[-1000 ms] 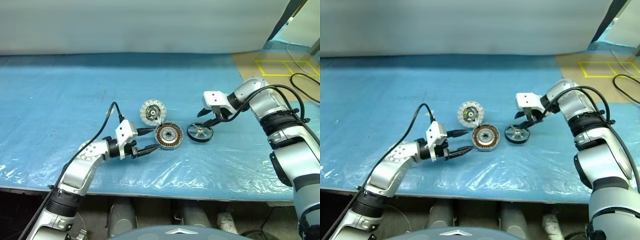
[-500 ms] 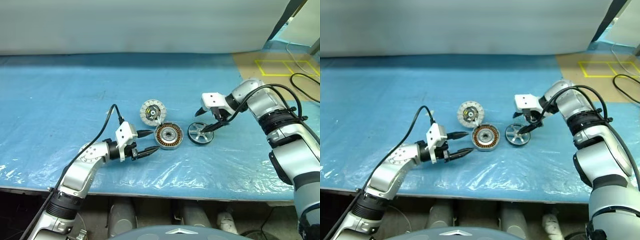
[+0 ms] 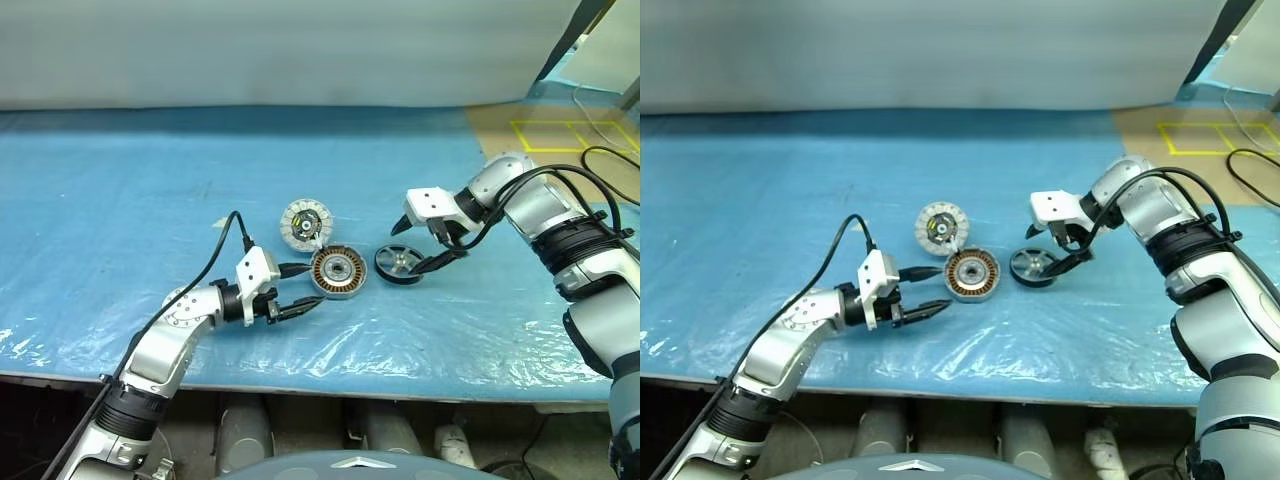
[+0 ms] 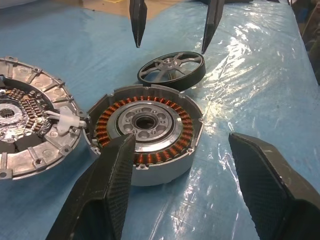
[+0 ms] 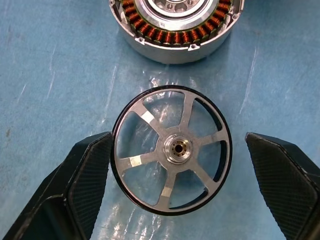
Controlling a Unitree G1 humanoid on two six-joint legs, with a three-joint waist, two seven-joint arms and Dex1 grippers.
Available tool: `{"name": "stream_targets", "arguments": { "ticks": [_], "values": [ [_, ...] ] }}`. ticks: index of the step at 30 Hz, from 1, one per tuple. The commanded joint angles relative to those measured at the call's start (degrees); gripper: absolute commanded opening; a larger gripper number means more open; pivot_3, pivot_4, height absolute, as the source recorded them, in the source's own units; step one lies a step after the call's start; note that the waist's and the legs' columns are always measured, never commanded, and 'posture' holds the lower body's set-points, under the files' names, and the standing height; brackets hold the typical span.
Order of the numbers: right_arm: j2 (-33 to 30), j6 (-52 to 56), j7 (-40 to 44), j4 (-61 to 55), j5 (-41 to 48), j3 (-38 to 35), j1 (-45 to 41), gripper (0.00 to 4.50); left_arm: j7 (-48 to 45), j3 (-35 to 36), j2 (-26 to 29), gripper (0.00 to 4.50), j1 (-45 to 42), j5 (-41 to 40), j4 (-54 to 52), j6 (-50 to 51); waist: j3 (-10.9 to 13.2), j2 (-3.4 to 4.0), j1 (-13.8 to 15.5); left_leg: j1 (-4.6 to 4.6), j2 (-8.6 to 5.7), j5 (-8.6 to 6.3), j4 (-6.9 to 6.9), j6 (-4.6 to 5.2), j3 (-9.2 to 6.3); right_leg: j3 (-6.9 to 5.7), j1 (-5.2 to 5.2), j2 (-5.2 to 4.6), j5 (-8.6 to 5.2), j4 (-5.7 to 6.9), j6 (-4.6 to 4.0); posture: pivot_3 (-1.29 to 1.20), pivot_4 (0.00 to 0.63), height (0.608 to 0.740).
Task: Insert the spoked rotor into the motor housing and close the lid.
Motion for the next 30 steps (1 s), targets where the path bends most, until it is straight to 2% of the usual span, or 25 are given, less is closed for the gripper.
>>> {"name": "stream_targets", "arguments": {
  "ticks": [1,10,13,17,22,23,30],
  "values": [
    [1.88,-0.34,2.82,3.02,-2.11,-2.71,-1.93,4.47,0.08,0.05,0.1,3.14,-0.09,0.13,-1.18,-1.02,0.0,0.0,-0.08,0.0,0.01,0.0,0.0,0.0,0.0,0.0,0.0,0.01,0.0,0.0,0.0,0.0,0.15,0.74],
    [3.04,-3.17,3.01,5.95,-6.08,-3.66,-0.78,4.47,0.55,-0.24,0.08,3.14,0.59,0.77,-1.65,-1.06,0.0,0.0,0.22,-0.09,-0.01,0.01,0.0,0.02,0.0,-0.02,-0.04,-0.01,0.0,-0.03,0.0,0.0,0.15,0.74],
    [2.48,-3.37,3.01,5.49,-5.98,-3.31,-0.33,3.9,0.57,-0.19,0.23,3.14,0.79,0.79,-1.57,-1.23,0.0,0.0,0.21,-0.07,0.0,0.01,0.0,0.02,0.0,-0.02,-0.04,-0.01,0.0,-0.02,0.0,0.0,0.15,0.74],
    [2.09,-4.64,3.01,5.74,-6.79,-3.46,-0.06,2.52,0.44,-0.21,0.22,3.14,0.52,0.86,-1.2,-1.38,0.0,0.0,0.2,-0.07,0.0,0.01,0.01,0.01,0.0,-0.02,-0.04,-0.01,0.0,-0.01,0.0,0.0,0.15,0.74],
    [2.08,-5.41,3.01,5.87,-7.89,-3.96,0.68,0.95,0.25,-0.25,0.16,3.14,0.1,0.9,-0.74,-1.58,0.0,0.0,0.19,-0.06,0.0,0.01,0.01,0.02,0.0,-0.02,-0.04,-0.01,0.0,-0.01,0.0,0.0,0.15,0.74],
    [2.16,-5.52,3.01,5.76,-8.14,-4.07,1.08,0.75,0.23,-0.25,0.16,3.14,0.1,0.89,-0.74,-1.6,0.0,0.0,0.19,-0.05,0.0,0.01,0.01,0.02,0.0,-0.01,-0.03,-0.01,0.0,-0.01,0.0,0.0,0.15,0.74],
    [2.51,-4.88,3.01,3.49,-9.2,-4.35,4.35,0.75,0.26,-0.3,0.16,3.14,0.19,0.91,-0.85,-1.67,-0.01,-0.02,0.2,-0.02,0.0,0.01,0.02,0.02,0.0,-0.01,0.0,-0.01,0.0,0.0,0.0,0.0,0.15,0.74]
  ]
}}
